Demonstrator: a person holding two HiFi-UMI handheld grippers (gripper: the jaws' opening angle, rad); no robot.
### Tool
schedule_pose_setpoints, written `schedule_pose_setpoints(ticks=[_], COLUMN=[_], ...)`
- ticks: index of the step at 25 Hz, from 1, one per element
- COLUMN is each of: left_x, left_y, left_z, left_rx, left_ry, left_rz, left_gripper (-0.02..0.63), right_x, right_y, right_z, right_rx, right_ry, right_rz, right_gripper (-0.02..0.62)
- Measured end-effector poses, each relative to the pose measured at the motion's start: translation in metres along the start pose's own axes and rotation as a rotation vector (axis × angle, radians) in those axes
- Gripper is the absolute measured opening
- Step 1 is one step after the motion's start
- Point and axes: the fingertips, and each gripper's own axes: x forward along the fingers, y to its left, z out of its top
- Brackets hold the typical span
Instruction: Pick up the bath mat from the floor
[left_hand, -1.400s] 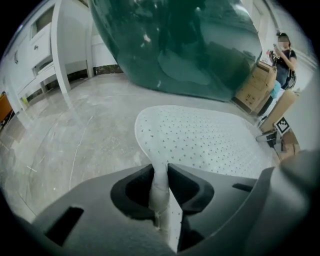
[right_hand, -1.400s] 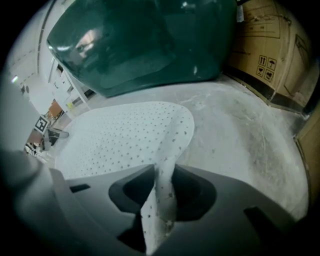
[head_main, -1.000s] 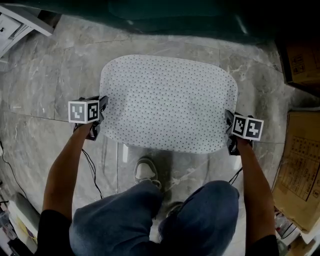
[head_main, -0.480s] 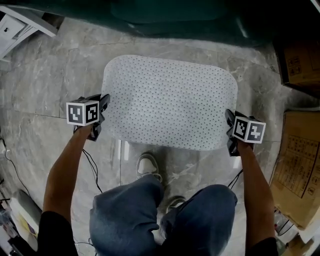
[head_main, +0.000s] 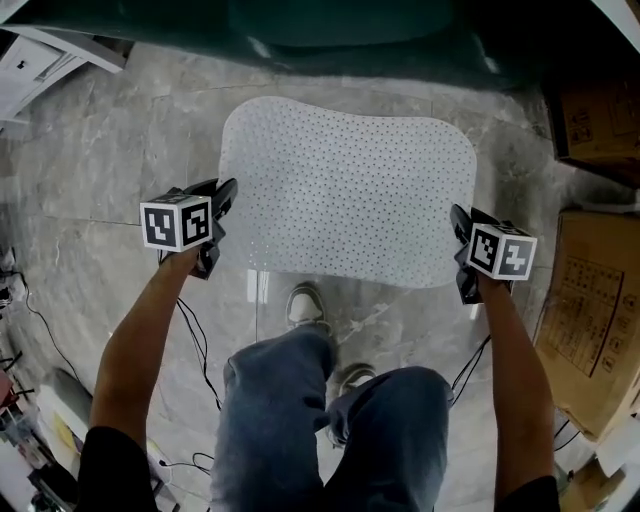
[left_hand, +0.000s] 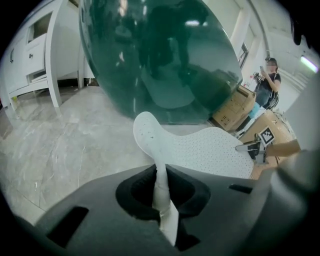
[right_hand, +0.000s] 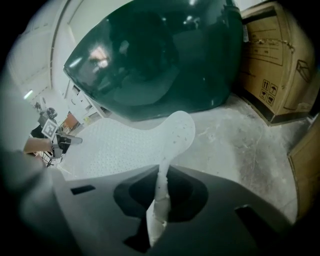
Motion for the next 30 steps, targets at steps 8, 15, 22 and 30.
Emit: schedule_pose_setpoints(ticks=[8,15,22,30], left_x=[-0.080,-0.171,-0.257,-0.347], left_y=[-0.032,-0.066,-0.094,-0.123], left_z=[0.053,0.113,0.160,0.214], left_rx=[-0.010,-0.014,-0.010,-0.015], left_ry=[-0.008,-0.040,-0.061,-0.127], left_rz=[-0.020,-0.022,-0.022,-0.017], left_gripper=[0.032,0.032,0.032,0.032], right_x=[-0.086,-0.177,-0.264,-0.357], right_y=[0.036,0.077,0.111,0.141], right_z=[0.055,0.111,0.163,0.209], right_rx=[-0.007,-0.018,-0.046,-0.049], right_ry=[-0.028,-0.047,-0.076,-0.133], right_rz=[-0.003,-0.002,-0.012,-0.019], right_gripper=[0.025,0.025,0.025,0.026])
